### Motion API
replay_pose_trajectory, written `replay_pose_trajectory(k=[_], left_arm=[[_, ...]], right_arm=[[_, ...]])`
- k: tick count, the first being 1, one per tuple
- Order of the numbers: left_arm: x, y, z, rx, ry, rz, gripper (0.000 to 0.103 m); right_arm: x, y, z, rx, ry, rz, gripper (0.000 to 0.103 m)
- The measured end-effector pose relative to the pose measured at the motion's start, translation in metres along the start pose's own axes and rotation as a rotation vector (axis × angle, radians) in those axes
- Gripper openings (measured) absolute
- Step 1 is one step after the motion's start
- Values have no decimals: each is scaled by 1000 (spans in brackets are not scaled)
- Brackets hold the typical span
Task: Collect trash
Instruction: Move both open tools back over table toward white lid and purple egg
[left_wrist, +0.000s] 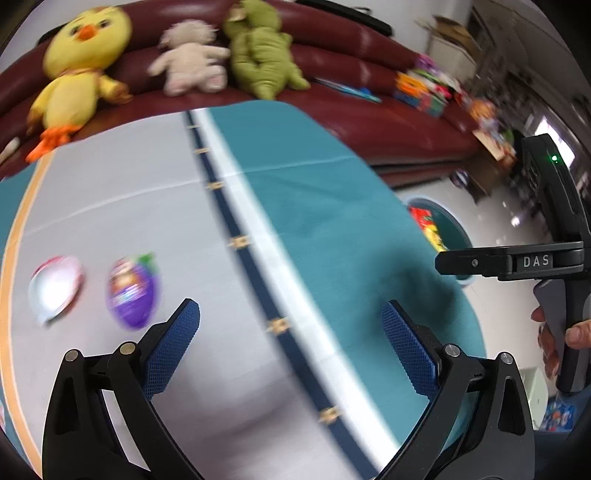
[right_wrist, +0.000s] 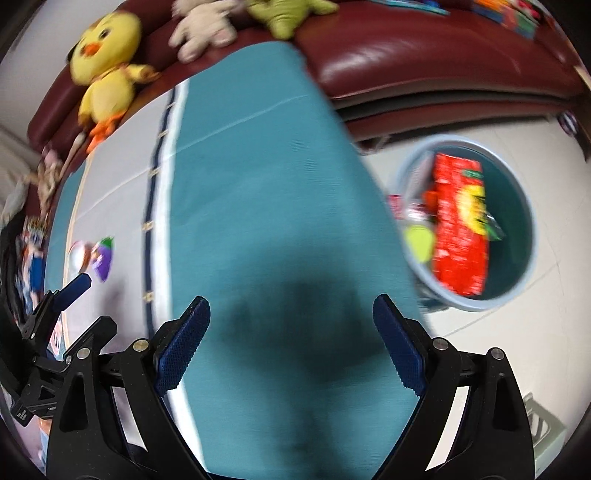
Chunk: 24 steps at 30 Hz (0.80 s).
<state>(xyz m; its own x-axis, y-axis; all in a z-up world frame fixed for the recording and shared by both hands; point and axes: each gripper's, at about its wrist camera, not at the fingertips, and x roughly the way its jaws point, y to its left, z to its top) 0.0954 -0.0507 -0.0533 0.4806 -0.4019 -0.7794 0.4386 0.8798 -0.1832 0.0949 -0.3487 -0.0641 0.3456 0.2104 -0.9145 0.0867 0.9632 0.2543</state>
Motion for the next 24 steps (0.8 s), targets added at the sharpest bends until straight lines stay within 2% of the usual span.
replay_pose_trajectory(k=[8,15,19,24], left_arm=[[-33,86,-32,-133,-17,85,99],[-48,152,-51,-216,-6,151,99],[-50,179,-56,-257,3,160,99],[-47,198,-59,-246,11,190,99]], right_arm=[[30,96,1,-155,58,18,86],[57,160,8,-265,104,15,86],[75,193,13,-309,134,24,86],[104,233,19,-352,164,35,86]])
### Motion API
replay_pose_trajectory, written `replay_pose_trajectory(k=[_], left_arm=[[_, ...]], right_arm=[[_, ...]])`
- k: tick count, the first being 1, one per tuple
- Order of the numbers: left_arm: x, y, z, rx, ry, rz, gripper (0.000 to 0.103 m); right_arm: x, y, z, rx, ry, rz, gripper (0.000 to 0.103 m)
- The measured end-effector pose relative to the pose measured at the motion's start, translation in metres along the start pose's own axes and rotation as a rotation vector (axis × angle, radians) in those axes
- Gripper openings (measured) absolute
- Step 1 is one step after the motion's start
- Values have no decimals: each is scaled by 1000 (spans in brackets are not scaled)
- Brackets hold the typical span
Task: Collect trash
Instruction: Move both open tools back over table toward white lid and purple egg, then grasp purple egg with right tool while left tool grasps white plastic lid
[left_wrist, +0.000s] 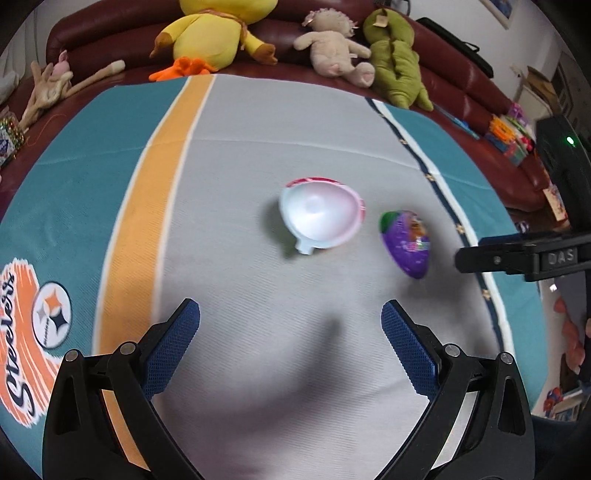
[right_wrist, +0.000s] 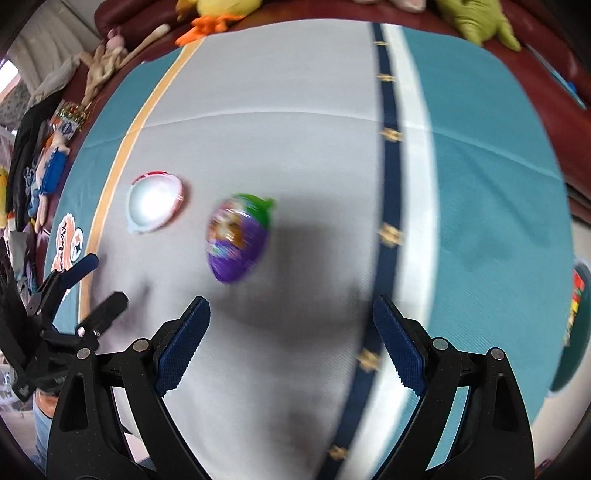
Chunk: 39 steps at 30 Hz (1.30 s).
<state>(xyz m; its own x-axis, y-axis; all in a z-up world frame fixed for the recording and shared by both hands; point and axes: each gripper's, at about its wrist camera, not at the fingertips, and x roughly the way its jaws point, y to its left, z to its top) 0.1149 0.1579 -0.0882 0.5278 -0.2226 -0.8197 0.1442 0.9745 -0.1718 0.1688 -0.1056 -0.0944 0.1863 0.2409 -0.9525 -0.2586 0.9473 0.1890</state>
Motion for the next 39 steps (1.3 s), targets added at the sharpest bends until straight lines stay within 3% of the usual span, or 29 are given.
replay_pose_trajectory(k=[4,9,13,14,15,20,27,35,39], left_arm=[[6,12,1,-5,13,8,99],[13,24,4,-7,31,16,99],[14,26,8,-3,29,13,99],[14,26,8,-5,28,14,99],[15,25,10,-4,28,11,99],[20,11,22,58,23,-9,99],[37,-21,45,223,8,22,99],[51,-43,55,318,6,59,98],[57,-50,56,343,18,74,93]], right_arm=[[18,16,20,-13,-5,-9,85],[26,22,36,-22,-11,-7,59],[30,29,42,-53,-25,-24,58],[31,30,41,-64,-30,-36,56],[31,33,42,-88,-42,-71,47],[21,23,40,-87,-47,-30,47],[2,-7,40,-15,-69,-4,48],[-7,-18,42,34,-91,25,48],[-8,-31,36,56,-95,42,48]])
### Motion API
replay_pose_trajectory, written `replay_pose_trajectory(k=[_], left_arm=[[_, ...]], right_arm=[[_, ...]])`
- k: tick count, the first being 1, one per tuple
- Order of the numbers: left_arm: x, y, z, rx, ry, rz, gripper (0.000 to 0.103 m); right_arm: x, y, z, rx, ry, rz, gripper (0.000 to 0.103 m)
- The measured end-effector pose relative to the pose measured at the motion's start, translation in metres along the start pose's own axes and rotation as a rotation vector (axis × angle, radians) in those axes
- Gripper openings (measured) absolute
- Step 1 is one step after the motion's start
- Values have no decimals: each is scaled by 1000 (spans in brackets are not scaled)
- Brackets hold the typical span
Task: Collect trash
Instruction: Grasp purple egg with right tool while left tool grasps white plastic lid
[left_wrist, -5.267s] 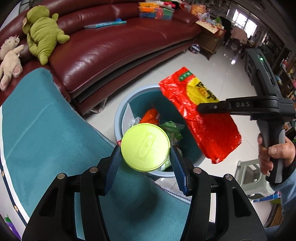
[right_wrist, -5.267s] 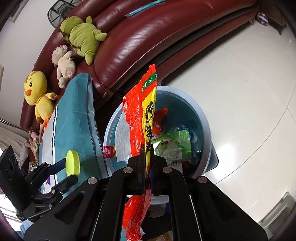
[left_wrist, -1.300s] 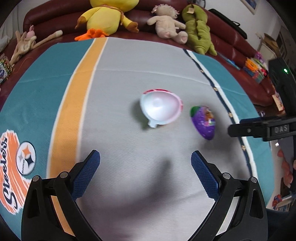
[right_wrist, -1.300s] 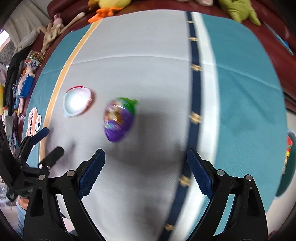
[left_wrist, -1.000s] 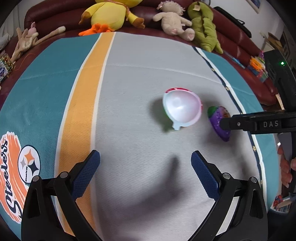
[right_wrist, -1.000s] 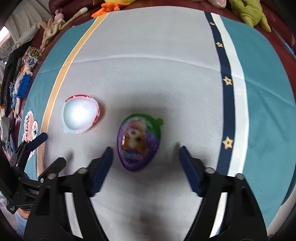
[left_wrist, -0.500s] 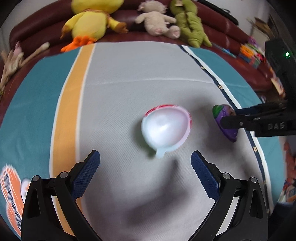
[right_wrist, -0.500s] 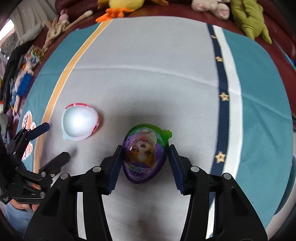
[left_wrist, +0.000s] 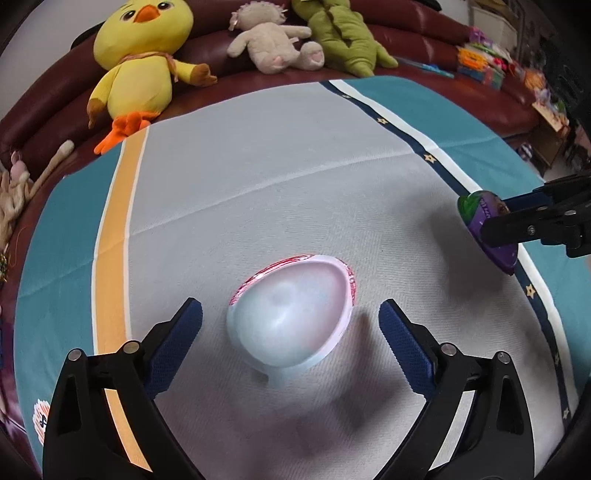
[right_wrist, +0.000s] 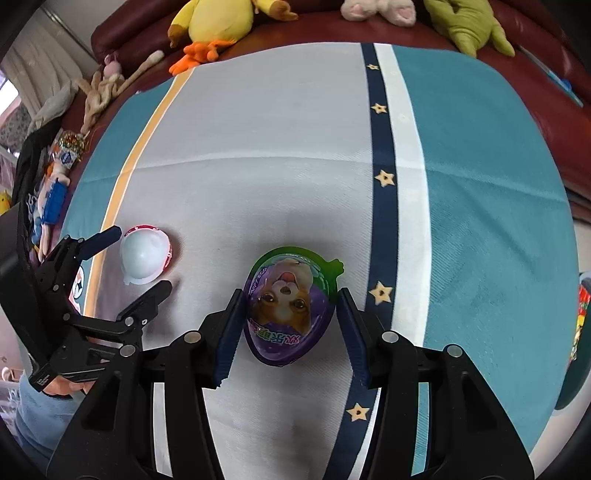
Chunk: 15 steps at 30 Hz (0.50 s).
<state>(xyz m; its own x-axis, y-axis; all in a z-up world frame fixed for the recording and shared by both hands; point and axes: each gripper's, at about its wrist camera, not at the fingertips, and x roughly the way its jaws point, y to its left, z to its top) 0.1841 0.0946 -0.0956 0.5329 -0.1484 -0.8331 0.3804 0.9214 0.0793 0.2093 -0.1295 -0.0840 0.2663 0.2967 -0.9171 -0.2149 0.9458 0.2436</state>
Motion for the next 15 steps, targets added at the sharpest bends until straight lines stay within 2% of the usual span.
replay_pose_trajectory(k=[5,6,8,15], left_arm=[[7,-3,1,11,23,0,77],[8,-3,1,4,26,-7,66],[7,0,2,-19,25,-27,65],[-1,-2,3,-70,10,2,64]], right_arm=[[0,-10,-5,21,-4,18,48],[-1,-12,-6,31,-7,27,48],[-2,-15,-8,38,-20,30,48],[-4,-25,-19,65,-29,50,48]])
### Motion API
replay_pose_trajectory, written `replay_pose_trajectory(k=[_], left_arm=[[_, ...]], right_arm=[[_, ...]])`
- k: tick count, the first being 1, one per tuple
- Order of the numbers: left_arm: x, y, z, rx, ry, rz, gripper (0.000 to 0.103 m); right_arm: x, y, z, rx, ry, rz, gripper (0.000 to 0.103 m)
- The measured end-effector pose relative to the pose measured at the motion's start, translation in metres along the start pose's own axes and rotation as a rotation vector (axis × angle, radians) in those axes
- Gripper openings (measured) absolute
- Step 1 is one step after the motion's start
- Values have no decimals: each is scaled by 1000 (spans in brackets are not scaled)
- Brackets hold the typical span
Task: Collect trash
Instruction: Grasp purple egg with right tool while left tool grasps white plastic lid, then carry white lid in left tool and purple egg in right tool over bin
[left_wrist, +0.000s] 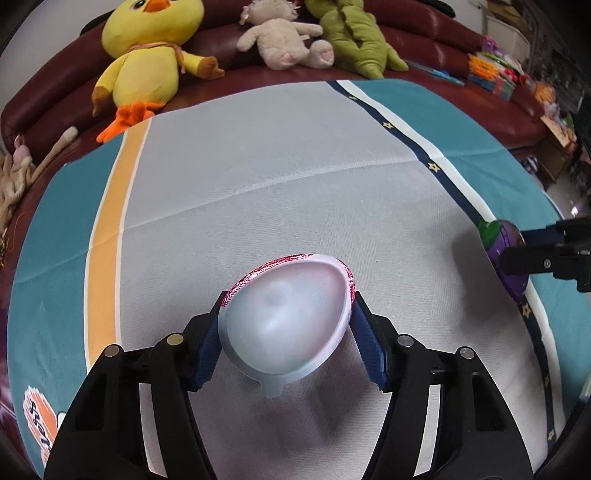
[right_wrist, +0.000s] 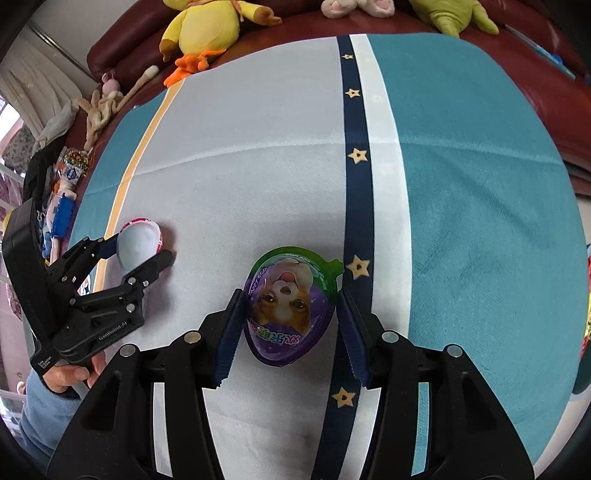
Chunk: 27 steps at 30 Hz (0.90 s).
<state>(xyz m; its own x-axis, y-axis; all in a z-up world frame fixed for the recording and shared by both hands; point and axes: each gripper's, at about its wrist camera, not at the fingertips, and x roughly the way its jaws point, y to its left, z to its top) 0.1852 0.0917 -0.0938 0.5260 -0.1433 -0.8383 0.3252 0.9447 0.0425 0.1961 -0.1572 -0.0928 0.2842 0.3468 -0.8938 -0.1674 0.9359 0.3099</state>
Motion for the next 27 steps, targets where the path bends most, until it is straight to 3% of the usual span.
replay_pose_trajectory(k=[14,20,27], left_arm=[[-29,-53,-15,-23,-18,-64,64],[-38,-104,-18,-4,-15,-143,64],[-36,-183,-12,89,-2,-218,64]], right_arm=[[-29,-42,-43,72,-62,0,48],[-58,-74,-67,113,-125,-6,48],[-89,-128,-106,182,-192,-24,48]])
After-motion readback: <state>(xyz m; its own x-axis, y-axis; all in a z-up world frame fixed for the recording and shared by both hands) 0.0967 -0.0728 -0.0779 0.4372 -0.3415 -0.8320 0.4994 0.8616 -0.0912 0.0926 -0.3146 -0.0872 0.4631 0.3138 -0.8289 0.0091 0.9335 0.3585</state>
